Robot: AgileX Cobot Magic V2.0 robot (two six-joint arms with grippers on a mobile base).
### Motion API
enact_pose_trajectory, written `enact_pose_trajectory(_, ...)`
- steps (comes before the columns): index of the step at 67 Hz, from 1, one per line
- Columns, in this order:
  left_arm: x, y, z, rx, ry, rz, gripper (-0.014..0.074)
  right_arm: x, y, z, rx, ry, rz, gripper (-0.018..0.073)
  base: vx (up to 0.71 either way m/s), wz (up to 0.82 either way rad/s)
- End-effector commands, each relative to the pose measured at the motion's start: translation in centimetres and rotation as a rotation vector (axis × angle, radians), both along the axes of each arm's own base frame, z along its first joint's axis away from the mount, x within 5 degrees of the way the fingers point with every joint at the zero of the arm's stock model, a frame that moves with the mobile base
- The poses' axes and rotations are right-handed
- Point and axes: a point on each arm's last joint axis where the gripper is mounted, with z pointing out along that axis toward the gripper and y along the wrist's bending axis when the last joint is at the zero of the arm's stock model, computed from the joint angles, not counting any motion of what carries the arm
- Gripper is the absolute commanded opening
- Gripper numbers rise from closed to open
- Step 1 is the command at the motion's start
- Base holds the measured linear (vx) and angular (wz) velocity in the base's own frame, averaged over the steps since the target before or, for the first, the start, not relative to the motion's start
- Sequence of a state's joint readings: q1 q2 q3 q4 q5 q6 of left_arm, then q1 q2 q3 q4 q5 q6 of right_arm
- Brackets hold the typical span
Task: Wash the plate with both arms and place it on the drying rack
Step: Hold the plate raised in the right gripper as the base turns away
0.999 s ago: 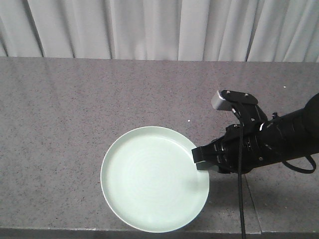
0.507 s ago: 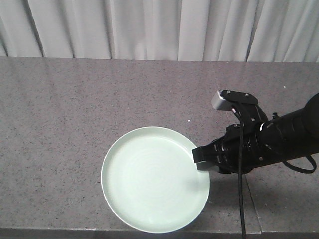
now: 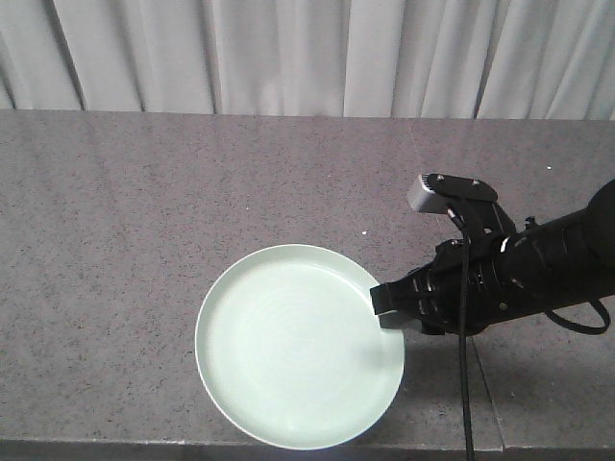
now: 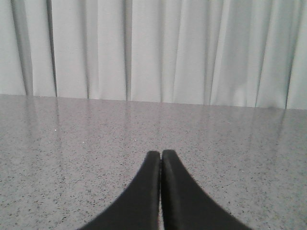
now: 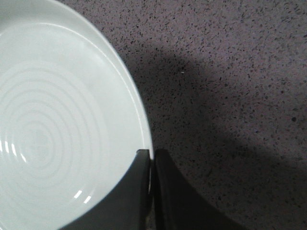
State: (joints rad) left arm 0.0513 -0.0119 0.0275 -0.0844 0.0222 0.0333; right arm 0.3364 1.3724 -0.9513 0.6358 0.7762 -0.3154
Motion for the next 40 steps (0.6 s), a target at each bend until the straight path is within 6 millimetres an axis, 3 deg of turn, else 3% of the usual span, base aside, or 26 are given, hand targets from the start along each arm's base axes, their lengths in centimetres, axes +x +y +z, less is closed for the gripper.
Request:
enact_pose_trajectory(1, -0.34, 0.04, 1.65, 0.002, -0.111, 0.007, -0.0006, 0.08, 0.01, 1.97, 0.045, -0.076, -0.021, -0.0001, 0.0, 0.0)
enact_pose_trajectory(40, -0.34, 0.04, 1.65, 0.002, -0.111, 0.007, -0.0006, 0.08, 0.01, 1.97, 0.045, -0.076, -0.021, -0.0001, -0.02, 0.08)
